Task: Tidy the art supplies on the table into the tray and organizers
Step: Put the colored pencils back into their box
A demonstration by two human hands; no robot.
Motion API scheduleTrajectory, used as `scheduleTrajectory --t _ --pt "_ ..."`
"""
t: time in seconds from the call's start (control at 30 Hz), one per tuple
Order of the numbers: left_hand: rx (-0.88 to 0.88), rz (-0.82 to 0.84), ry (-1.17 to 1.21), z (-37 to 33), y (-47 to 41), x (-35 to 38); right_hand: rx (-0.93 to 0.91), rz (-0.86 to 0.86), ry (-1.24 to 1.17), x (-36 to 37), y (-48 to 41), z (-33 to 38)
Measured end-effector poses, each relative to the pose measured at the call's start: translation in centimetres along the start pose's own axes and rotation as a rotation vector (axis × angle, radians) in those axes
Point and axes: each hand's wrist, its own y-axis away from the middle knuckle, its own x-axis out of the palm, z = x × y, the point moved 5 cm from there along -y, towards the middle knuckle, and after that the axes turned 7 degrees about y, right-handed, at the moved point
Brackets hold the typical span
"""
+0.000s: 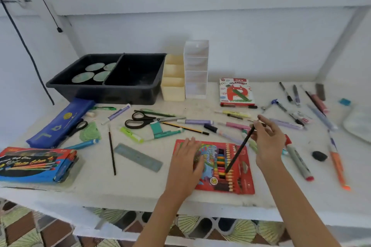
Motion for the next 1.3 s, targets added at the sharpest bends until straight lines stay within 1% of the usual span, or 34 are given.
scheduleTrajectory --t 0.1,0.17,0.27,0.43,0.67,0.83,1.0,1.07,1.17,1.23,1.3 --pt "-0.088 0.072 -0.064 0.2 0.6 1.6 0.017 -0.07 0.033 -3.3 -0.1 -0.6" --pt "-0.103 0.115 -0.172 0.4 0.7 2.2 0.004 -0.111 0.06 -5.0 0.1 -1.0" --pt "-0.108 0.149 -0.254 0.6 0.9 2.7 -0.028 -0.16 0.084 -6.8 0.4 -1.5" --pt "-0.104 0.155 -0.278 0.5 0.8 2.8 -0.039 -0.237 0.099 -8.8 1.3 -2.3" --pt "-0.109 0.206 -0.32 0.7 0.7 3.2 0.034 -0.312 0.099 -10.0 2.9 -3.2" --pt "-0.112 0.237 -0.368 0.9 0.7 3.5 0.068 -0.327 0.076 -10.8 4.2 -3.4" --pt "-0.128 0.25 -0.391 1.3 0.6 3.9 0.059 -0.238 0.142 -9.9 6.8 -3.8" --pt "-0.124 0.241 -0.405 1.3 0.7 4.0 -0.002 -0.193 0.236 -9.5 8.4 -3.9" --pt "-0.121 0.222 -0.406 1.3 0.8 4.2 -0.166 -0.095 0.517 -8.4 10.8 -4.5" --pt "-0.121 0.21 -0.399 1.2 0.9 4.2 -0.346 -0.06 0.714 -7.8 12.4 -5.4" --pt "-0.124 0.202 -0.41 1.1 0.9 4.2 -0.545 -0.073 0.853 -7.4 13.7 -6.1"
